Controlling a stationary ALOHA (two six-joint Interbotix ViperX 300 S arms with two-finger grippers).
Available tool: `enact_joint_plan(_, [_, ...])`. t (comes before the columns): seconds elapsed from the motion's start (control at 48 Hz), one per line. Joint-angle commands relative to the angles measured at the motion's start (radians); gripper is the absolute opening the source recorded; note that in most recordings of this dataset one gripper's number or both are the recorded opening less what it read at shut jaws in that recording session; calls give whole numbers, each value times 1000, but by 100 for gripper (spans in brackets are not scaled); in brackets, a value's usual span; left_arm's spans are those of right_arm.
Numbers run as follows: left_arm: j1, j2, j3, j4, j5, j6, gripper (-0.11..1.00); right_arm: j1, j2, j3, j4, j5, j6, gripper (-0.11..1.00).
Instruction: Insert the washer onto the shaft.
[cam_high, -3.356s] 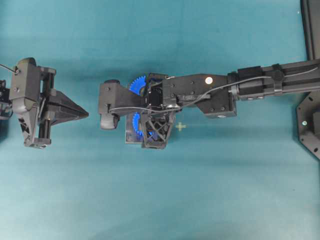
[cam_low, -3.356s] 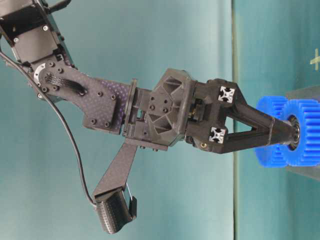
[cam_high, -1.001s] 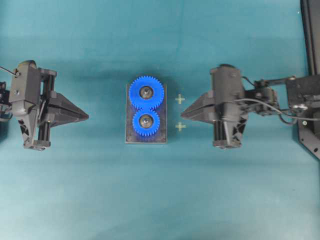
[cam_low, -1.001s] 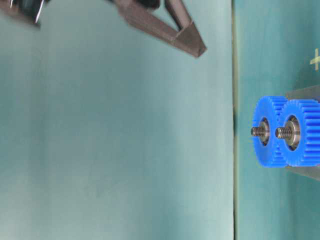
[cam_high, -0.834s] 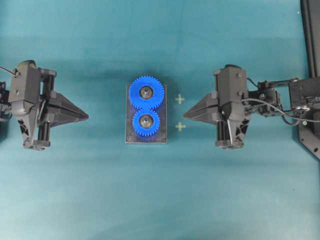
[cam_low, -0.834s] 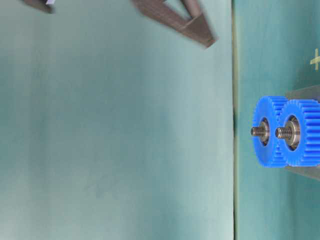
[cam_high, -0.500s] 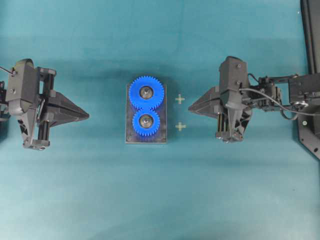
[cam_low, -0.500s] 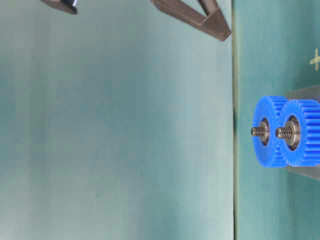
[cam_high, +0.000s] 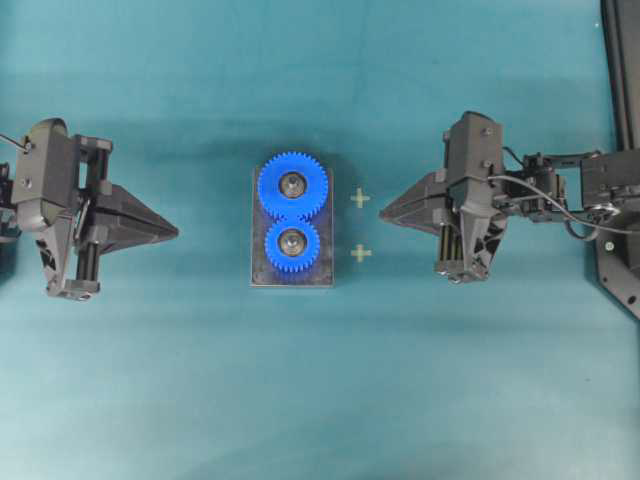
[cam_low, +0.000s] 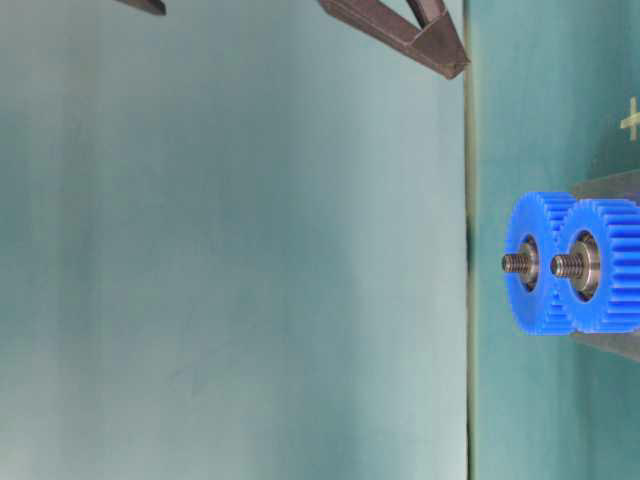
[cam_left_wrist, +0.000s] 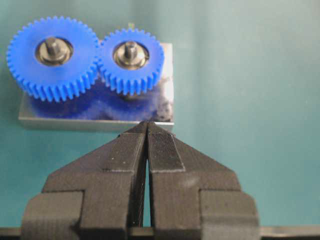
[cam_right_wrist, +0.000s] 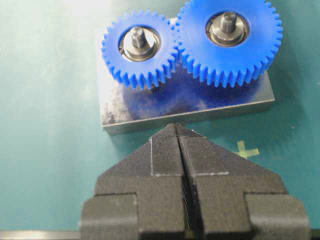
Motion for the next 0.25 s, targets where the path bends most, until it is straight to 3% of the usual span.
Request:
enact_joint_plan(0.0, [-2,0,-8,2,-9,0,0,0,-6,-5,3,-14,9,1])
enact_joint_plan(0.229, [-2,14,-8,2,-9,-2,0,0,-6,5,3,-14,9,1])
